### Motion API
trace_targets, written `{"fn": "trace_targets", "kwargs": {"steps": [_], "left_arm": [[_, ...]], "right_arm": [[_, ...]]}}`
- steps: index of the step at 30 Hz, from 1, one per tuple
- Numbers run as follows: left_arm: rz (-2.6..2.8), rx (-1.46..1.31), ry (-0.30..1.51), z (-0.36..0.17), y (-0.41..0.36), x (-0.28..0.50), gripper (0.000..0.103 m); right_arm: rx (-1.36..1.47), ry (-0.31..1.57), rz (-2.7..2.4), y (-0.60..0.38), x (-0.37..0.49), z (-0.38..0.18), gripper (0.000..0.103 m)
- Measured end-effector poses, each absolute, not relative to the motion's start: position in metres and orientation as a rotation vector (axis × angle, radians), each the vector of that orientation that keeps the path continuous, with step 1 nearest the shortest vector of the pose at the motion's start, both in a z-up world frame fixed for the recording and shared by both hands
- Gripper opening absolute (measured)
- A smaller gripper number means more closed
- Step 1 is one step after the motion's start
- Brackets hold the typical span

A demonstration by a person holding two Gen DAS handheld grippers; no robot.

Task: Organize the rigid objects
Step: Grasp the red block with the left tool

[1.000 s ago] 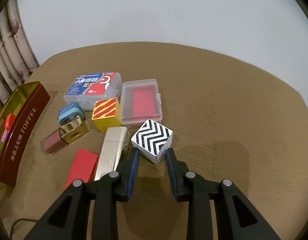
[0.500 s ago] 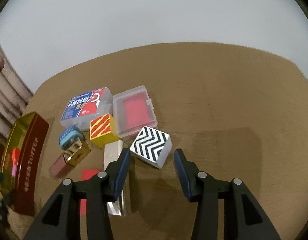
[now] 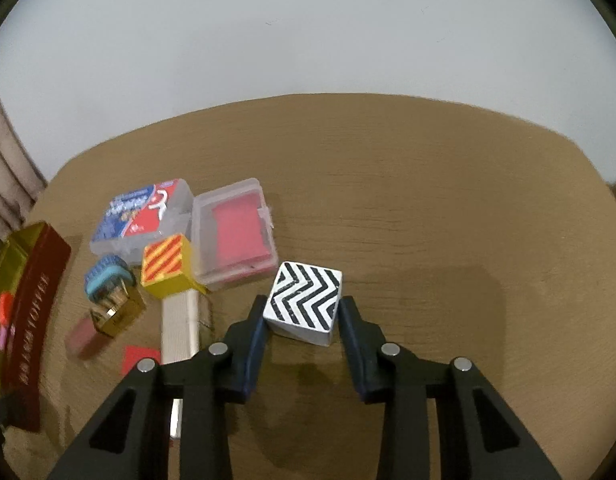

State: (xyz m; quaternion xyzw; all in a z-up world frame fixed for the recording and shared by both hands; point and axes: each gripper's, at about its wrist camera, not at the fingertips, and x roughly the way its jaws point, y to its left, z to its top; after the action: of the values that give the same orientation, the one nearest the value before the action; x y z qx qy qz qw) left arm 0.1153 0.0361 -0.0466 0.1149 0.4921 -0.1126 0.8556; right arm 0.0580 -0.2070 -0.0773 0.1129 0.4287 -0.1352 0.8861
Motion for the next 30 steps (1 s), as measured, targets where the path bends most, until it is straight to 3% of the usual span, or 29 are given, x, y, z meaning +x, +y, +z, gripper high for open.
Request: {"fn": "trace_targets", "kwargs": {"steps": [7, 18, 25, 30], "left_arm": [[-0.327, 0.212, 1.095, -0.050, -0.008, 0.113, 0.090], [-0.341, 0.233, 1.160, -0.073, -0.053, 0.117, 0.088], [-0.350, 0.201, 1.200, -0.084, -0.056, 0.128, 0.083], [-0.313, 0.183, 1.221, -0.094, -0.063, 0.137, 0.073]], "right_arm": [[0.138, 0.882, -0.325, -0.226, 0.026, -0.081, 0.030], [0.148, 0.856, -0.316, -0.243, 0.001, -0.080, 0.030], [0.164, 0.853, -0.307, -0.245, -0.002, -0.076, 0.030], [0.175, 0.850, -0.304, -0.247, 0.000, -0.082, 0.030]]}}
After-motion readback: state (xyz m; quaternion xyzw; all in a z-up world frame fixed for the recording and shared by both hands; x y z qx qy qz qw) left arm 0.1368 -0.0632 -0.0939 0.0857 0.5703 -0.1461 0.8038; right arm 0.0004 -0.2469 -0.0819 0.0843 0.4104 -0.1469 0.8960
